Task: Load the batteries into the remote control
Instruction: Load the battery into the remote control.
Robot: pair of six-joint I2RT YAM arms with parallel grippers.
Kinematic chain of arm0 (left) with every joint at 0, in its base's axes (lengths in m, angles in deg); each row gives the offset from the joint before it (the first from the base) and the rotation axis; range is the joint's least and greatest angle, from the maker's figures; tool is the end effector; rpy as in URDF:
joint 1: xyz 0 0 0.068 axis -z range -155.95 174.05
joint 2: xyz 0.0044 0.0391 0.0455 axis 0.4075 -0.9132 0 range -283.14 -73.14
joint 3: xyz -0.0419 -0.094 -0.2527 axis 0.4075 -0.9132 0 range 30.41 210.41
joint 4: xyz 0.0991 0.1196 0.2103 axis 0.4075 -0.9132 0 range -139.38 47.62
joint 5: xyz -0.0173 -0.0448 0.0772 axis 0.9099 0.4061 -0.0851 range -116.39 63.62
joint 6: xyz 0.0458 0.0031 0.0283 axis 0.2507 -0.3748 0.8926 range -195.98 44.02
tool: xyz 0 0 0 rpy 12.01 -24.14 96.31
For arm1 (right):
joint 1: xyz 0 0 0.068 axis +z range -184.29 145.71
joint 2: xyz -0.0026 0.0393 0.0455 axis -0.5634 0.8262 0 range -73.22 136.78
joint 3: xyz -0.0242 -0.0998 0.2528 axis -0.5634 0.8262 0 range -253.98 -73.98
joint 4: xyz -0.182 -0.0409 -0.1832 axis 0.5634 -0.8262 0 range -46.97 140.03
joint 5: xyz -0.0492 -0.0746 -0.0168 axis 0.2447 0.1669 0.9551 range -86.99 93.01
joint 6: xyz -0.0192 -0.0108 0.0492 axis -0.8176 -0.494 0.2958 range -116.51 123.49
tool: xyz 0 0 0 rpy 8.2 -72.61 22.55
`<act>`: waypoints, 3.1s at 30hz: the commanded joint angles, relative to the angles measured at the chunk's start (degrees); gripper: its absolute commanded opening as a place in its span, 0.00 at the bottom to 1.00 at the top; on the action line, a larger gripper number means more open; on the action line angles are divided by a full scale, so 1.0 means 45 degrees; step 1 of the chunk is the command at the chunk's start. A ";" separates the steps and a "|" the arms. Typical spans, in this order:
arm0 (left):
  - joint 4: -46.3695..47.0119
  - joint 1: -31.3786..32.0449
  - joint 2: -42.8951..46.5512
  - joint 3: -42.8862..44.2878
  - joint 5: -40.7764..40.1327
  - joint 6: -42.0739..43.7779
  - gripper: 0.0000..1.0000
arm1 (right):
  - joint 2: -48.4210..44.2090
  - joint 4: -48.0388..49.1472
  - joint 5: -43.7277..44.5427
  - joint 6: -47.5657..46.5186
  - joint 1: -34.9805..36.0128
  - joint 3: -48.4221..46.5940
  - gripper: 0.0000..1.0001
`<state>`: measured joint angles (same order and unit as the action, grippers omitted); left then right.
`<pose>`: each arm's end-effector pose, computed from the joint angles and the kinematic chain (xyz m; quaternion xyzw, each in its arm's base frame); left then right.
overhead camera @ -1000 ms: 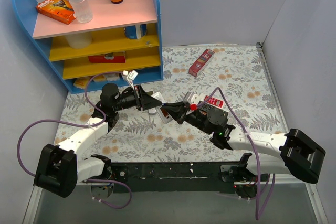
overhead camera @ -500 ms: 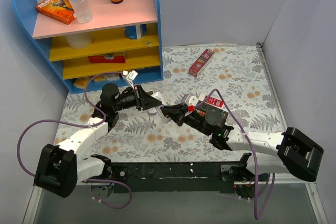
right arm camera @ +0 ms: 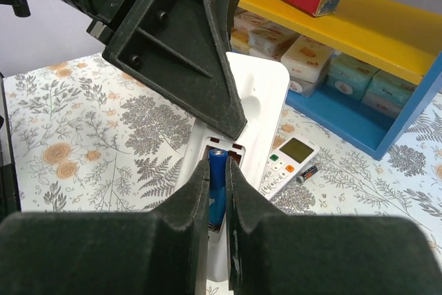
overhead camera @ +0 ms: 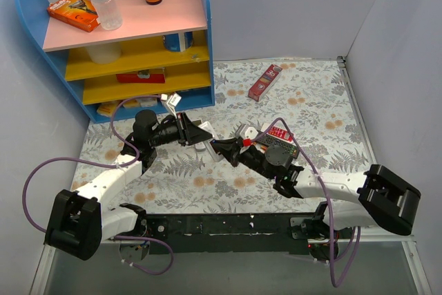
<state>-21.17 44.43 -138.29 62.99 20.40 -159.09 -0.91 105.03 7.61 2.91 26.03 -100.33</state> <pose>0.2199 -0.1092 0.2524 -0.1547 0.7372 -0.6469 0.1189 0.1319 0.2256 0.2479 -0.3024 0.5747 0.3559 0.6720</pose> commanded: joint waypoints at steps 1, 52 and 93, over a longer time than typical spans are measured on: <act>0.0228 -0.0018 0.0492 0.0260 0.0366 0.0031 0.00 | 0.0531 -0.0173 0.1223 -0.0145 -0.0044 0.0035 0.08; -0.0515 -0.0018 0.0043 0.0475 0.0463 0.0344 0.00 | 0.2017 -0.0543 0.3235 -0.0281 -0.0044 -0.0766 0.25; -0.2604 0.0080 0.0473 0.0925 -0.1588 0.1359 0.00 | 0.2133 -0.0700 0.3586 -0.0731 0.0112 -0.1801 0.04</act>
<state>-30.44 44.15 -138.92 65.08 11.63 -153.96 7.53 102.19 16.18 0.16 27.43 -106.25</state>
